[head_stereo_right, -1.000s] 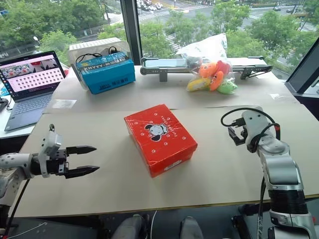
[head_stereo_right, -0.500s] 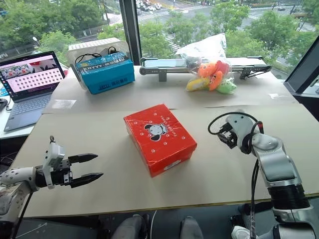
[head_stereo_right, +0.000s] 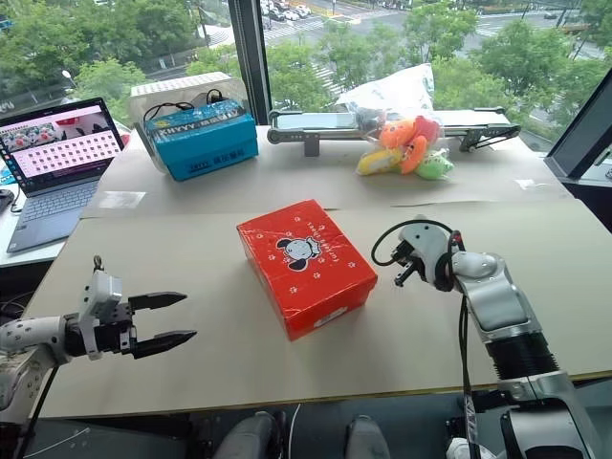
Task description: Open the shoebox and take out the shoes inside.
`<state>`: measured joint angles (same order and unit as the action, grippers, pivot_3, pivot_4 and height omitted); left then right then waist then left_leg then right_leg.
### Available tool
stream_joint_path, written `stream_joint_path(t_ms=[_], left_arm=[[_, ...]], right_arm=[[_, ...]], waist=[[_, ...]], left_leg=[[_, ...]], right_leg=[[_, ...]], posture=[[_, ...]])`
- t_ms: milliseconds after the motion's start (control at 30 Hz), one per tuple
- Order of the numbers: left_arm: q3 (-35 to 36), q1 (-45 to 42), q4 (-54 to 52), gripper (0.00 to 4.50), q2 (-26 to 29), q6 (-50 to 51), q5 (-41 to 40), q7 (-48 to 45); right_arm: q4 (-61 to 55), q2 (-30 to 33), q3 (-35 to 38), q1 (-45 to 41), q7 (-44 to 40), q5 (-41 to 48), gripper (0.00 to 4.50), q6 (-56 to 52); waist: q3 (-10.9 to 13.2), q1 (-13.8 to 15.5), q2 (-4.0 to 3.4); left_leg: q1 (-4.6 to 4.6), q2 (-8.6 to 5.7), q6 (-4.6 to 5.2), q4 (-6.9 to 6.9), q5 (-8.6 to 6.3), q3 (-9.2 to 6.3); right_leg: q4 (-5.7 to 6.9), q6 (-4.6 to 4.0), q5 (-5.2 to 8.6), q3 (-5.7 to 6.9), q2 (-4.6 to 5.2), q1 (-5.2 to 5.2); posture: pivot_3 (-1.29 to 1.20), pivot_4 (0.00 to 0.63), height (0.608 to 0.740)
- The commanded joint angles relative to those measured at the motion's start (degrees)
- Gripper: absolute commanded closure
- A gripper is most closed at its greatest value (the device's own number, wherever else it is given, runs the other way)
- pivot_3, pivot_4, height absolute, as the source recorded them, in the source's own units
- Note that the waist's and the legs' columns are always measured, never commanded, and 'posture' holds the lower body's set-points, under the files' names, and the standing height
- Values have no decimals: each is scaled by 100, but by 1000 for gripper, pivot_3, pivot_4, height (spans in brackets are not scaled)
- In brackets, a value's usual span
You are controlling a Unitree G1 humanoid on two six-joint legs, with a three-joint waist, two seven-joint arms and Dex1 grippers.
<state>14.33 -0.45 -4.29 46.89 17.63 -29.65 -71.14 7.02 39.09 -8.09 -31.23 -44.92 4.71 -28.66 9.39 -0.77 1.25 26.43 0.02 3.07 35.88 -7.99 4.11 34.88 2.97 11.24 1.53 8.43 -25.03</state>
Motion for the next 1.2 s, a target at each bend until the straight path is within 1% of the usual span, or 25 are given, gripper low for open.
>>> stream_joint_path(t_ms=[33,167,333,467,633,833,967,1100,1200], left_arm=[[-29,-132,-173,0,89,9,-60,-46],[-56,-204,-140,0,102,10,-53,-48],[-65,-237,-121,0,106,6,-27,-41],[-54,-246,-138,0,108,42,-44,-13],[64,-189,-179,0,175,100,-84,20],[571,85,-314,0,407,412,-274,121],[1140,462,-484,0,709,717,-527,-68],[1444,716,-549,0,901,839,-587,-134],[1764,860,-659,0,989,945,-630,-135]], right_arm=[[-315,73,-27,-80,-688,291,4462,193],[-721,56,102,-49,-1243,793,4462,-113],[-1093,-56,344,-87,-1611,1563,4462,-641],[-1178,-254,523,-200,-1587,1970,4462,-844],[-1173,-445,572,-425,-1487,2188,4462,-977],[-1427,-801,556,-1033,-1364,2545,4462,-1275],[-1688,-1080,481,-1551,-1320,2865,4462,-1497],[-1877,-1310,398,-1840,-1329,3079,4462,-1606],[-1983,-1758,51,-2169,-1263,3098,4462,-1595]], waist=[[0,9,0],[0,8,0],[0,1,0],[0,0,0],[0,8,0],[1,-9,0],[3,-6,0],[3,-1,-2],[3,-3,-1]], left_leg=[[0,-1,0,1,0,0],[0,0,0,3,0,0],[0,3,0,2,0,0],[0,8,-1,1,0,0],[0,13,-2,2,-1,2],[2,32,-7,1,-4,12],[2,50,-19,2,-11,13],[2,67,-27,1,-16,23],[1,73,-30,0,-17,33]], right_leg=[[0,0,0,2,0,1],[0,2,0,4,0,2],[0,1,-1,5,0,1],[1,-2,-2,8,-1,-1],[0,-5,-4,19,0,-3],[-1,-17,-13,40,3,-12],[-1,-32,-14,68,1,-18],[0,-43,-17,81,0,-25],[-1,-47,-19,83,0,-29]], posture=[[0,150,736],[0,150,736],[0,150,736],[0,150,736],[0,150,736],[0,150,736],[0,150,736],[0,150,736],[0,150,736]])
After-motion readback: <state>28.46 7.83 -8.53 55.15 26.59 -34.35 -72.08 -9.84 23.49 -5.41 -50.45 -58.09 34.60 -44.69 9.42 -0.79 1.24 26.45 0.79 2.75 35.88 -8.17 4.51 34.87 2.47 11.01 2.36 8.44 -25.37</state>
